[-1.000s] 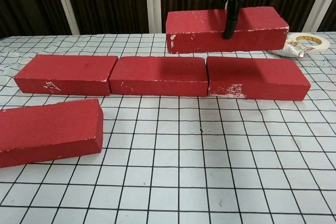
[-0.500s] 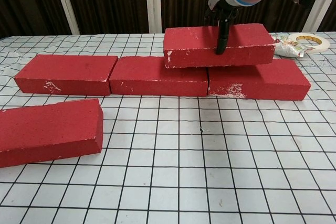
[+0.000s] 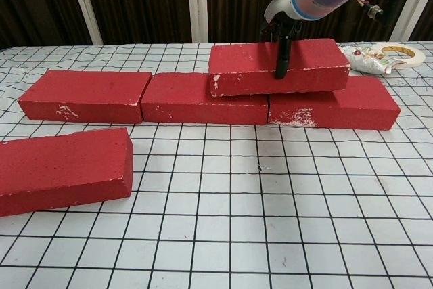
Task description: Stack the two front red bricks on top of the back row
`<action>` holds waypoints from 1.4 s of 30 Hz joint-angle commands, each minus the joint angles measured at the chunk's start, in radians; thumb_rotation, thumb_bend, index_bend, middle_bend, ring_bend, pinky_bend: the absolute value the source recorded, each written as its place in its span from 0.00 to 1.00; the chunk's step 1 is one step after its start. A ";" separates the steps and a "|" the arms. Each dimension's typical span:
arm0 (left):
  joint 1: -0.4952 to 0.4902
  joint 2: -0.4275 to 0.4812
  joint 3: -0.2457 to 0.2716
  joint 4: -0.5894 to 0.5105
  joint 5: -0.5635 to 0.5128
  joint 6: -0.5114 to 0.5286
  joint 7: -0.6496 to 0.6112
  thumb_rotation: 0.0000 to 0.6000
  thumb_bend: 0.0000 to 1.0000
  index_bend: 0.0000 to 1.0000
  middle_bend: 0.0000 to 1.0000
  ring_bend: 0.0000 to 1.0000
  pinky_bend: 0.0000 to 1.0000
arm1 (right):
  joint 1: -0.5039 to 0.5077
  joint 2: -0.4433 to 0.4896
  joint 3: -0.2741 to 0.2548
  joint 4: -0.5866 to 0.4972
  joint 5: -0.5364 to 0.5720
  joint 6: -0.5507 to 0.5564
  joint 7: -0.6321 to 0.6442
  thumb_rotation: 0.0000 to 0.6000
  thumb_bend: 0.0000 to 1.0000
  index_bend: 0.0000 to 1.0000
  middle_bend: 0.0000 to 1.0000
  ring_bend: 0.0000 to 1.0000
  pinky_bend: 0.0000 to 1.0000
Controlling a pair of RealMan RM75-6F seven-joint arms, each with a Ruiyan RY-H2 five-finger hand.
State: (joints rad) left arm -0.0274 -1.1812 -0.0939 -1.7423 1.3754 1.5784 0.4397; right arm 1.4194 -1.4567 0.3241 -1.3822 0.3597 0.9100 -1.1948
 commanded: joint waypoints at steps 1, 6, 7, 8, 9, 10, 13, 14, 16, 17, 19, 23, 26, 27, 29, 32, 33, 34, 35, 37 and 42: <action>0.000 0.000 0.000 0.000 0.000 0.000 -0.002 1.00 0.00 0.06 0.00 0.00 0.10 | -0.001 -0.004 -0.003 0.004 0.002 0.005 -0.006 1.00 0.24 0.18 0.24 0.09 0.00; 0.002 0.002 0.004 -0.002 0.005 0.006 -0.003 1.00 0.00 0.06 0.00 0.00 0.10 | -0.012 -0.009 -0.004 0.009 0.006 -0.003 -0.006 1.00 0.24 0.18 0.24 0.09 0.00; 0.002 0.002 0.004 -0.002 0.006 0.006 -0.003 1.00 0.00 0.06 0.00 0.00 0.10 | -0.014 -0.009 -0.004 0.009 0.006 -0.003 -0.006 1.00 0.24 0.18 0.24 0.09 0.00; 0.002 0.002 0.005 -0.002 0.006 0.007 -0.003 1.00 0.00 0.06 0.00 0.00 0.10 | -0.016 -0.009 -0.004 0.010 0.006 -0.004 -0.005 1.00 0.24 0.18 0.24 0.09 0.00; 0.002 0.001 0.005 -0.002 0.007 0.007 -0.003 1.00 0.00 0.06 0.00 0.00 0.10 | -0.018 -0.008 -0.003 0.009 0.007 -0.005 -0.005 1.00 0.24 0.18 0.24 0.09 0.00; 0.002 0.001 0.005 -0.001 0.007 0.007 -0.003 1.00 0.00 0.06 0.00 0.00 0.10 | -0.020 -0.007 -0.003 0.009 0.007 -0.006 -0.005 1.00 0.24 0.18 0.24 0.09 0.00; 0.001 0.000 0.006 -0.001 0.008 0.007 -0.001 1.00 0.00 0.06 0.00 0.00 0.10 | -0.022 -0.003 -0.001 0.005 0.004 -0.003 -0.007 1.00 0.24 0.18 0.24 0.09 0.00; 0.001 -0.001 0.007 -0.001 0.007 0.006 0.000 1.00 0.00 0.06 0.00 0.00 0.10 | -0.023 -0.002 -0.001 0.003 0.002 -0.002 -0.007 1.00 0.24 0.18 0.24 0.09 0.00; 0.000 -0.001 0.007 -0.001 0.007 0.006 0.001 1.00 0.00 0.06 0.00 0.00 0.10 | -0.026 0.002 0.002 -0.004 0.000 -0.003 -0.004 1.00 0.24 0.18 0.24 0.09 0.00; 0.000 -0.001 0.008 -0.001 0.007 0.005 0.002 1.00 0.00 0.06 0.00 0.00 0.10 | -0.028 0.003 0.002 -0.005 0.000 -0.003 -0.003 1.00 0.24 0.18 0.24 0.09 0.00; 0.000 -0.002 0.008 -0.002 0.008 0.005 0.002 1.00 0.00 0.06 0.00 0.00 0.10 | -0.031 0.004 0.001 -0.007 -0.002 -0.003 -0.003 1.00 0.24 0.18 0.24 0.09 0.00; -0.001 -0.002 0.009 -0.001 0.008 0.006 0.003 1.00 0.00 0.06 0.00 0.00 0.10 | -0.037 0.005 0.001 -0.011 -0.006 -0.005 0.002 1.00 0.24 0.18 0.24 0.09 0.00; -0.001 -0.003 0.009 -0.001 0.007 0.005 0.004 1.00 0.00 0.06 0.00 0.00 0.10 | -0.041 0.007 0.001 -0.017 -0.010 -0.008 0.006 1.00 0.24 0.18 0.24 0.09 0.00; -0.002 -0.003 0.010 -0.001 0.007 0.004 0.003 1.00 0.00 0.06 0.00 0.00 0.10 | -0.042 0.007 0.001 -0.019 -0.009 -0.010 0.007 1.00 0.24 0.18 0.24 0.09 0.00; -0.002 -0.002 0.010 -0.001 0.008 0.004 0.003 1.00 0.00 0.06 0.00 0.00 0.10 | -0.043 0.007 0.001 -0.019 -0.009 -0.011 0.009 1.00 0.24 0.18 0.24 0.09 0.00; -0.001 -0.002 0.011 -0.002 0.009 0.005 0.002 1.00 0.00 0.06 0.00 0.00 0.10 | -0.044 0.007 0.000 -0.021 -0.010 -0.012 0.012 1.00 0.24 0.18 0.24 0.09 0.00; -0.001 -0.001 0.011 -0.002 0.009 0.006 0.002 1.00 0.00 0.06 0.00 0.00 0.10 | -0.045 0.007 0.001 -0.020 -0.011 -0.013 0.014 1.00 0.24 0.18 0.24 0.09 0.00; 0.000 -0.001 0.011 -0.001 0.009 0.007 0.001 1.00 0.00 0.06 0.00 0.00 0.10 | -0.046 0.007 0.000 -0.020 -0.013 -0.012 0.015 1.00 0.24 0.18 0.24 0.09 0.00; 0.000 -0.001 0.011 -0.001 0.009 0.008 0.000 1.00 0.00 0.06 0.00 0.00 0.10 | -0.046 0.007 0.000 -0.019 -0.014 -0.012 0.017 1.00 0.24 0.18 0.24 0.09 0.00; 0.000 0.000 0.011 -0.001 0.009 0.007 -0.002 1.00 0.00 0.06 0.00 0.00 0.10 | -0.047 0.006 0.000 -0.018 -0.015 -0.012 0.019 1.00 0.24 0.18 0.24 0.09 0.00; 0.000 0.000 0.012 -0.001 0.011 0.008 -0.002 1.00 0.00 0.06 0.00 0.00 0.10 | -0.047 0.004 -0.003 -0.016 -0.014 -0.014 0.019 1.00 0.24 0.18 0.24 0.09 0.00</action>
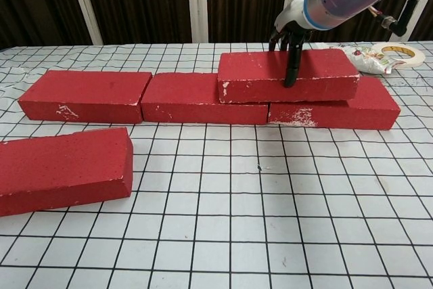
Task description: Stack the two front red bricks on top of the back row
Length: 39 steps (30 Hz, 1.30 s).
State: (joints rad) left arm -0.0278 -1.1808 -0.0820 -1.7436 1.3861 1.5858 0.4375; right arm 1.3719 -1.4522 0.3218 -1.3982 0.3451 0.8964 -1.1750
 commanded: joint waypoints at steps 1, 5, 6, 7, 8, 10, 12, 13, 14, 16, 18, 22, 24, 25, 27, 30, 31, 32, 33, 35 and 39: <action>0.000 0.000 0.000 0.000 0.000 0.000 0.000 1.00 0.00 0.06 0.00 0.00 0.10 | 0.001 -0.001 -0.002 0.000 0.003 -0.001 -0.003 1.00 0.24 0.18 0.24 0.09 0.00; 0.000 0.000 0.000 0.000 0.000 0.001 0.000 1.00 0.00 0.06 0.00 0.00 0.10 | 0.000 -0.005 -0.002 0.006 0.004 -0.006 -0.001 1.00 0.24 0.18 0.24 0.09 0.00; 0.000 0.000 0.000 0.000 0.000 0.001 0.000 1.00 0.00 0.06 0.00 0.00 0.10 | 0.000 -0.007 -0.002 0.008 0.003 -0.007 0.000 1.00 0.24 0.18 0.24 0.09 0.00; 0.000 0.000 0.000 0.001 0.000 0.002 -0.001 1.00 0.00 0.06 0.00 0.00 0.10 | 0.000 -0.007 -0.003 0.009 0.003 -0.009 0.000 1.00 0.24 0.18 0.24 0.09 0.00; 0.000 0.000 0.000 0.001 0.000 0.002 0.000 1.00 0.00 0.06 0.00 0.00 0.10 | 0.000 -0.008 -0.004 0.009 0.003 -0.009 -0.001 1.00 0.24 0.18 0.24 0.09 0.00; 0.000 -0.001 0.000 0.002 0.000 0.001 0.002 1.00 0.00 0.06 0.00 0.00 0.10 | 0.001 -0.008 -0.004 0.011 0.004 -0.010 -0.002 1.00 0.24 0.18 0.24 0.09 0.00; -0.001 -0.003 0.001 0.003 0.001 -0.001 0.003 1.00 0.00 0.06 0.00 0.00 0.10 | 0.000 -0.010 -0.003 0.013 0.001 -0.010 0.003 1.00 0.24 0.18 0.24 0.09 0.00; -0.002 -0.003 0.001 0.003 0.000 -0.001 0.004 1.00 0.00 0.06 0.00 0.00 0.10 | 0.000 -0.010 -0.003 0.013 0.000 -0.011 0.004 1.00 0.24 0.18 0.24 0.09 0.00; -0.002 -0.003 0.001 0.003 -0.001 -0.002 0.004 1.00 0.00 0.06 0.00 0.00 0.10 | 0.000 -0.010 -0.003 0.013 0.000 -0.011 0.004 1.00 0.24 0.18 0.23 0.09 0.00; -0.002 -0.004 0.000 0.003 -0.003 -0.002 0.006 1.00 0.00 0.06 0.00 0.00 0.10 | 0.001 -0.010 -0.003 0.012 0.003 -0.011 0.003 1.00 0.24 0.18 0.19 0.08 0.00; -0.002 -0.004 0.000 0.003 -0.003 -0.001 0.005 1.00 0.00 0.06 0.00 0.00 0.10 | 0.002 -0.009 -0.003 0.010 0.011 -0.012 0.001 1.00 0.24 0.18 0.15 0.05 0.00; -0.001 -0.003 -0.001 0.003 -0.004 0.001 0.004 1.00 0.00 0.06 0.00 0.00 0.10 | 0.005 -0.007 -0.004 0.009 0.029 -0.012 -0.009 1.00 0.24 0.15 0.09 0.01 0.00; -0.001 -0.003 -0.001 0.003 -0.005 0.000 0.005 1.00 0.00 0.06 0.00 0.00 0.10 | 0.006 -0.006 -0.004 0.008 0.037 -0.013 -0.014 1.00 0.24 0.14 0.08 0.00 0.00; -0.001 -0.003 -0.001 0.003 -0.005 0.000 0.004 1.00 0.00 0.06 0.00 0.00 0.10 | 0.007 -0.005 -0.003 0.008 0.040 -0.014 -0.015 1.00 0.24 0.13 0.06 0.00 0.00; -0.001 -0.003 0.000 0.003 -0.005 0.000 0.004 1.00 0.00 0.06 0.00 0.00 0.10 | 0.007 -0.005 0.000 0.007 0.040 -0.015 -0.014 1.00 0.23 0.12 0.03 0.00 0.00; -0.001 -0.003 -0.001 0.003 -0.005 0.001 0.004 1.00 0.00 0.06 0.00 0.00 0.10 | 0.008 -0.002 0.004 0.002 0.039 -0.015 -0.012 1.00 0.24 0.09 0.00 0.00 0.00; -0.001 -0.003 -0.001 0.003 -0.006 0.001 0.004 1.00 0.00 0.06 0.00 0.00 0.10 | 0.008 -0.002 0.005 0.001 0.038 -0.015 -0.010 1.00 0.24 0.08 0.00 0.00 0.00; -0.001 -0.003 -0.001 0.003 -0.006 0.001 0.004 1.00 0.00 0.06 0.00 0.00 0.10 | 0.008 -0.001 0.006 0.000 0.036 -0.014 -0.008 1.00 0.24 0.08 0.00 0.00 0.00; -0.001 -0.002 -0.001 0.003 -0.007 0.001 0.004 1.00 0.00 0.06 0.00 0.00 0.10 | 0.008 -0.001 0.007 -0.001 0.035 -0.013 -0.007 1.00 0.24 0.07 0.00 0.00 0.00; -0.001 -0.003 -0.002 0.003 -0.007 0.002 0.005 1.00 0.00 0.06 0.00 0.00 0.10 | 0.008 -0.001 0.008 -0.003 0.034 -0.013 -0.004 1.00 0.24 0.06 0.00 0.00 0.00; 0.000 -0.002 -0.002 0.003 -0.007 0.005 0.003 1.00 0.00 0.06 0.00 0.00 0.10 | 0.008 -0.004 0.005 -0.002 0.037 -0.013 -0.006 1.00 0.24 0.06 0.00 0.00 0.00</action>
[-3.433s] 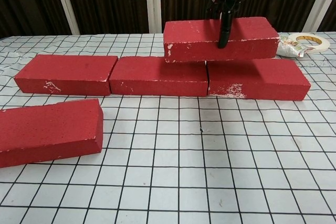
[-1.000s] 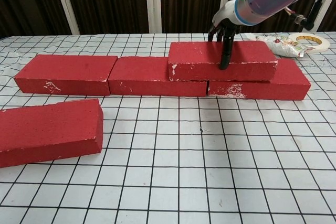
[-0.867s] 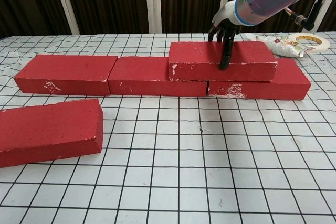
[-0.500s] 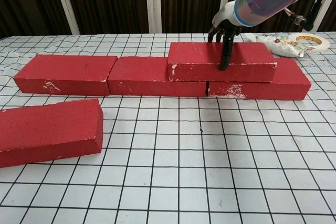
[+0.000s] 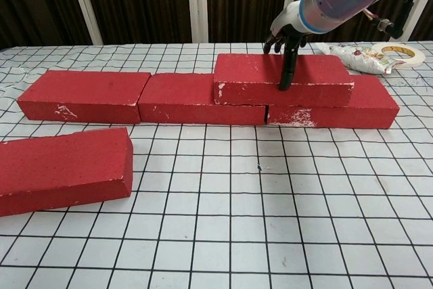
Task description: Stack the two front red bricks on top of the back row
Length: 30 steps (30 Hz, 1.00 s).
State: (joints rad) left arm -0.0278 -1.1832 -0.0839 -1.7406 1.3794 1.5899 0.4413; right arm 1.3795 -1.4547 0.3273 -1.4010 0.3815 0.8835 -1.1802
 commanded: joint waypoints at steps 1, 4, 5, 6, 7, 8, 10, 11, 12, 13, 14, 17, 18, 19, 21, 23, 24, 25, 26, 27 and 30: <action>0.001 0.000 -0.001 0.000 -0.001 0.001 0.000 1.00 0.00 0.06 0.00 0.00 0.10 | 0.000 -0.002 -0.001 0.003 0.002 -0.001 0.000 1.00 0.24 0.06 0.00 0.00 0.00; 0.001 0.000 -0.002 0.000 -0.002 0.003 0.001 1.00 0.00 0.06 0.00 0.00 0.10 | 0.000 -0.003 -0.001 0.007 0.002 -0.003 0.000 1.00 0.24 0.06 0.00 0.00 0.00; 0.001 0.000 -0.002 0.000 -0.003 0.003 0.001 1.00 0.00 0.06 0.00 0.00 0.10 | 0.000 -0.004 -0.001 0.008 0.001 -0.003 0.000 1.00 0.24 0.06 0.00 0.00 0.00; 0.001 0.000 -0.002 0.000 -0.003 0.003 0.001 1.00 0.00 0.06 0.00 0.00 0.10 | 0.001 -0.004 -0.001 0.008 0.001 -0.002 0.000 1.00 0.24 0.06 0.00 0.00 0.00; 0.001 0.000 -0.002 0.000 -0.003 0.003 0.001 1.00 0.00 0.06 0.00 0.00 0.10 | 0.001 -0.003 0.000 0.008 0.000 -0.002 0.000 1.00 0.24 0.06 0.00 0.00 0.00; 0.001 -0.001 -0.002 0.000 -0.004 0.003 0.002 1.00 0.00 0.06 0.00 0.00 0.10 | 0.001 -0.003 0.001 0.007 0.000 -0.002 0.001 1.00 0.24 0.06 0.00 0.00 0.00; 0.001 -0.001 -0.002 0.001 -0.005 0.002 0.003 1.00 0.00 0.06 0.00 0.00 0.10 | 0.001 -0.001 0.003 0.006 -0.003 -0.001 0.003 1.00 0.24 0.06 0.00 0.00 0.00; 0.000 -0.001 -0.002 0.000 -0.005 0.002 0.003 1.00 0.00 0.06 0.00 0.00 0.10 | 0.001 -0.001 0.004 0.004 -0.003 0.000 0.005 1.00 0.24 0.06 0.00 0.00 0.00; 0.000 -0.001 -0.002 0.000 -0.005 0.002 0.003 1.00 0.00 0.06 0.00 0.00 0.10 | 0.002 0.000 0.004 0.002 -0.003 0.000 0.005 1.00 0.24 0.06 0.00 0.00 0.00; 0.001 -0.001 -0.002 0.000 -0.005 0.002 0.003 1.00 0.00 0.06 0.00 0.00 0.10 | 0.002 0.001 0.003 0.000 -0.002 0.000 0.004 1.00 0.24 0.06 0.00 0.00 0.00; 0.001 -0.001 -0.002 0.001 -0.005 0.003 0.003 1.00 0.00 0.06 0.00 0.00 0.10 | 0.002 0.002 0.003 -0.002 -0.001 0.000 0.002 1.00 0.24 0.06 0.00 0.00 0.00; 0.001 -0.001 -0.002 0.000 -0.004 0.004 0.002 1.00 0.00 0.06 0.00 0.00 0.10 | 0.002 0.006 0.001 -0.012 0.002 0.003 0.000 1.00 0.24 0.06 0.00 0.00 0.00; 0.001 0.000 -0.002 0.000 -0.004 0.004 0.001 1.00 0.00 0.06 0.00 0.00 0.10 | 0.002 0.010 0.002 -0.020 0.002 0.005 0.000 1.00 0.24 0.06 0.00 0.00 0.00; 0.001 0.000 -0.002 0.001 -0.004 0.004 0.000 1.00 0.00 0.06 0.00 0.00 0.10 | 0.002 0.014 0.002 -0.029 0.001 0.008 0.000 1.00 0.24 0.06 0.00 0.00 0.00; 0.001 0.001 -0.003 0.001 -0.005 0.002 -0.002 1.00 0.00 0.06 0.00 0.00 0.10 | 0.001 0.029 0.003 -0.059 -0.005 0.016 0.002 1.00 0.24 0.06 0.00 0.00 0.00; 0.000 0.002 -0.003 0.002 -0.004 0.000 -0.007 1.00 0.00 0.06 0.00 0.00 0.10 | -0.003 0.050 0.006 -0.099 -0.020 0.029 0.011 1.00 0.24 0.05 0.00 0.00 0.00; -0.001 0.004 -0.002 0.003 -0.002 -0.002 -0.010 1.00 0.00 0.06 0.00 0.00 0.10 | -0.009 0.071 0.012 -0.134 -0.038 0.039 0.025 1.00 0.24 0.05 0.00 0.00 0.00; -0.001 0.005 -0.001 0.003 -0.001 -0.004 -0.014 1.00 0.00 0.06 0.00 0.00 0.10 | -0.017 0.089 0.017 -0.165 -0.058 0.049 0.041 1.00 0.24 0.05 0.00 0.00 0.00; -0.001 0.007 0.000 0.003 0.001 -0.005 -0.017 1.00 0.00 0.06 0.00 0.00 0.10 | -0.028 0.109 0.023 -0.201 -0.088 0.062 0.063 1.00 0.24 0.05 0.00 0.00 0.00; -0.001 0.009 0.002 0.003 0.006 -0.006 -0.022 1.00 0.00 0.06 0.00 0.00 0.10 | -0.048 0.138 0.028 -0.256 -0.142 0.088 0.098 1.00 0.24 0.05 0.00 0.00 0.00; 0.000 0.015 0.010 0.003 0.022 -0.005 -0.038 1.00 0.00 0.05 0.00 0.00 0.10 | -0.117 0.223 0.017 -0.420 -0.308 0.187 0.186 1.00 0.24 0.05 0.00 0.00 0.00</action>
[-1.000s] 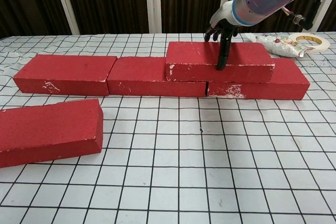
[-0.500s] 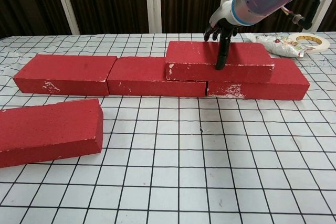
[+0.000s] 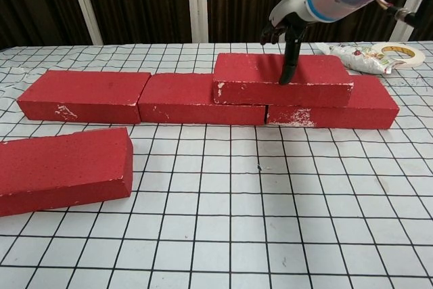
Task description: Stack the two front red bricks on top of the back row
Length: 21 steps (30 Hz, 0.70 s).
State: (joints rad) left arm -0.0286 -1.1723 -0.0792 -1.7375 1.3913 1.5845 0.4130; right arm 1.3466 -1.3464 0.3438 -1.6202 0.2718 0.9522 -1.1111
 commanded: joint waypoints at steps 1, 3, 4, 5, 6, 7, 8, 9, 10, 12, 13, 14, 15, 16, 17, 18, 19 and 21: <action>0.002 0.006 0.008 0.002 0.017 0.002 -0.015 1.00 0.00 0.04 0.00 0.00 0.10 | -0.110 0.144 -0.006 -0.253 -0.244 0.148 0.142 1.00 0.24 0.05 0.00 0.00 0.00; 0.002 0.009 0.014 0.006 0.035 0.003 -0.028 1.00 0.00 0.01 0.00 0.00 0.10 | -0.178 0.217 -0.023 -0.369 -0.342 0.196 0.205 1.00 0.24 0.05 0.00 0.00 0.00; 0.002 0.010 0.017 0.006 0.042 0.003 -0.034 1.00 0.00 0.00 0.00 0.00 0.10 | -0.211 0.251 -0.033 -0.414 -0.381 0.207 0.233 1.00 0.24 0.05 0.00 0.00 0.00; 0.002 0.011 0.021 0.006 0.050 0.002 -0.041 1.00 0.00 0.00 0.00 0.00 0.10 | -0.244 0.285 -0.042 -0.456 -0.421 0.213 0.262 1.00 0.24 0.05 0.00 0.00 0.00; 0.002 0.013 0.025 0.006 0.063 0.003 -0.049 1.00 0.00 0.00 0.00 0.00 0.10 | -0.291 0.329 -0.057 -0.503 -0.479 0.216 0.303 1.00 0.24 0.05 0.00 0.00 0.00; 0.002 0.014 0.029 0.008 0.074 0.004 -0.055 1.00 0.00 0.00 0.00 0.00 0.10 | -0.328 0.360 -0.070 -0.533 -0.527 0.218 0.335 1.00 0.24 0.05 0.00 0.00 0.00; 0.002 0.014 0.033 0.009 0.084 0.006 -0.061 1.00 0.00 0.00 0.00 0.00 0.10 | -0.366 0.390 -0.084 -0.560 -0.580 0.219 0.369 1.00 0.24 0.05 0.00 0.00 0.00; 0.002 0.014 0.038 0.011 0.097 0.006 -0.067 1.00 0.00 0.00 0.00 0.00 0.10 | -0.420 0.426 -0.103 -0.588 -0.654 0.222 0.419 1.00 0.24 0.05 0.00 0.00 0.00; 0.002 0.014 0.042 0.010 0.105 0.006 -0.070 1.00 0.00 0.00 0.00 0.00 0.10 | -0.460 0.449 -0.117 -0.603 -0.713 0.226 0.457 1.00 0.24 0.05 0.00 0.00 0.00; 0.003 0.015 0.050 0.007 0.118 0.004 -0.074 1.00 0.00 0.00 0.00 0.00 0.10 | -0.554 0.493 -0.151 -0.620 -0.852 0.241 0.550 1.00 0.24 0.05 0.00 0.00 0.00; 0.003 0.015 0.052 0.006 0.122 0.003 -0.072 1.00 0.00 0.00 0.00 0.00 0.10 | -0.591 0.506 -0.166 -0.618 -0.909 0.248 0.586 1.00 0.24 0.05 0.00 0.00 0.00; 0.003 0.015 0.054 0.005 0.128 0.003 -0.071 1.00 0.00 0.00 0.00 0.00 0.10 | -0.625 0.519 -0.181 -0.613 -0.962 0.254 0.618 1.00 0.24 0.05 0.00 0.00 0.00; 0.003 0.013 0.056 0.004 0.133 0.004 -0.071 1.00 0.00 0.00 0.00 0.00 0.10 | -0.664 0.533 -0.201 -0.604 -1.022 0.261 0.654 1.00 0.24 0.05 0.00 0.00 0.00; 0.003 0.012 0.058 0.003 0.137 0.004 -0.071 1.00 0.00 0.00 0.00 0.00 0.10 | -0.691 0.543 -0.214 -0.597 -1.063 0.266 0.680 1.00 0.24 0.05 0.00 0.00 0.00; 0.003 0.011 0.060 0.001 0.141 0.004 -0.072 1.00 0.00 0.00 0.00 0.00 0.10 | -0.716 0.552 -0.225 -0.590 -1.100 0.273 0.706 1.00 0.24 0.05 0.00 0.00 0.00; 0.003 0.010 0.062 -0.001 0.148 0.003 -0.075 1.00 0.00 0.00 0.00 0.00 0.10 | -0.749 0.560 -0.239 -0.581 -1.148 0.285 0.738 1.00 0.24 0.05 0.00 0.00 0.00; 0.002 0.009 0.065 -0.002 0.153 0.001 -0.077 1.00 0.00 0.00 0.00 0.00 0.11 | -0.772 0.564 -0.250 -0.574 -1.183 0.294 0.759 1.00 0.24 0.05 0.00 0.00 0.00; 0.000 0.011 0.071 -0.005 0.162 -0.007 -0.081 1.00 0.00 0.00 0.00 0.00 0.12 | -0.826 0.565 -0.275 -0.555 -1.266 0.321 0.806 1.00 0.24 0.05 0.00 0.00 0.00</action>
State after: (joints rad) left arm -0.0274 -1.1621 -0.0119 -1.7404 1.5504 1.5822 0.3338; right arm 0.6343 -0.8284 0.1346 -2.1880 -0.8631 1.2211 -0.4136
